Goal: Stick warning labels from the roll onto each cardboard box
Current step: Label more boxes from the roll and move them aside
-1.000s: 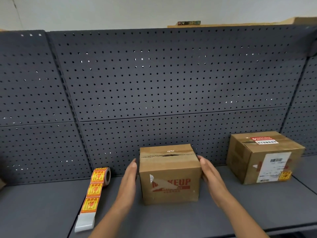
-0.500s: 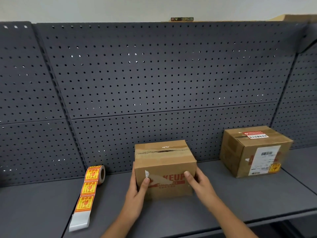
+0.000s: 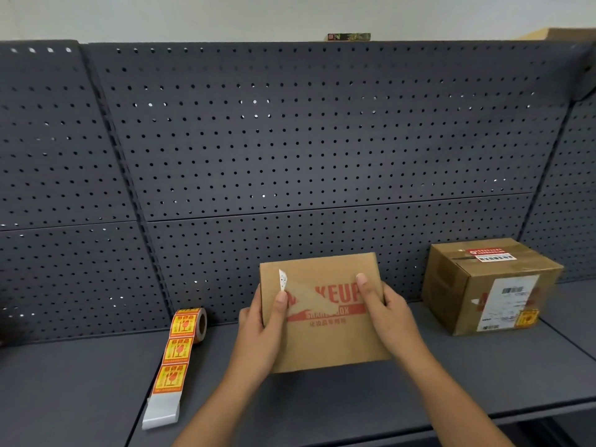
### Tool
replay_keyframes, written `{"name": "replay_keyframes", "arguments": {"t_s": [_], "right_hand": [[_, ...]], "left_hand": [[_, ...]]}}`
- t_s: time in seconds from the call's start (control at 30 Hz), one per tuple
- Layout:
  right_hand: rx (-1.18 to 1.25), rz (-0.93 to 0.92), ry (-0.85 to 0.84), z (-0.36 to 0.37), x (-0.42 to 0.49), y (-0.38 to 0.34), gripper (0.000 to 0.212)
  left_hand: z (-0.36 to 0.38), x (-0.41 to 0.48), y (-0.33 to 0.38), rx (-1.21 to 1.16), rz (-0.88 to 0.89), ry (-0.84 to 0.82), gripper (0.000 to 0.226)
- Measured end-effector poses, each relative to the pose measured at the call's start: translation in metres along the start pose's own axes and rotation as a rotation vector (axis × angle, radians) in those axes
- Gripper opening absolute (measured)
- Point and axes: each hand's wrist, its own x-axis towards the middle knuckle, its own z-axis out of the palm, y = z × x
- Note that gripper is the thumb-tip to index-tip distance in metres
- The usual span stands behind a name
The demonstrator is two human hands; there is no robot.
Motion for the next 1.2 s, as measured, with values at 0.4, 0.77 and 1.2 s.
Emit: {"name": "replay_keyframes", "arguments": {"t_s": [0.4, 0.77, 1.2], "right_hand": [[-0.082, 0.295, -0.166, 0.002, 0.008, 0.021, 0.045], [-0.135, 0.404, -0.130, 0.006, 0.028, 0.024, 0.038], [-0.751, 0.180, -0.051, 0.000, 0.035, 0.009, 0.046]], "left_hand": [[-0.006, 0.015, -0.007, -0.134, -0.407, -0.169, 0.050], [0.007, 0.043, -0.025, -0.200, -0.539, -0.173, 0.066], [0.003, 0.039, -0.008, -0.087, -0.409, -0.018, 0.046]]}}
